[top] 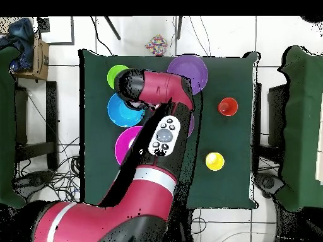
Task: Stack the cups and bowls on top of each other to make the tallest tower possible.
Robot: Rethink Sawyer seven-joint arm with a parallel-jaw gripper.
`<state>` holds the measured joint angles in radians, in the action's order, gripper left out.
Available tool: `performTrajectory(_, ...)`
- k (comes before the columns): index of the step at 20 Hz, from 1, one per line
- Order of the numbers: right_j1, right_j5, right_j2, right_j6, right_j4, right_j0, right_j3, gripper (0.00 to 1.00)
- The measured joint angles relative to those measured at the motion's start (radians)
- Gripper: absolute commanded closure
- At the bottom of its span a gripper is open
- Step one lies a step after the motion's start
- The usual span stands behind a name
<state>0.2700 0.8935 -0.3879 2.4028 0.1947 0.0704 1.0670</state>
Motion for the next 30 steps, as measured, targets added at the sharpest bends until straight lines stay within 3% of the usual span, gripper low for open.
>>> performTrajectory(6,-0.068,0.050,-0.032,0.059,0.027,0.012,-0.099,0.00)
performTrajectory(15,-0.100,0.131,-0.053,0.079,0.040,0.019,-0.169,0.00)
performTrajectory(30,-0.101,0.146,-0.056,0.079,0.041,0.019,-0.180,0.00)
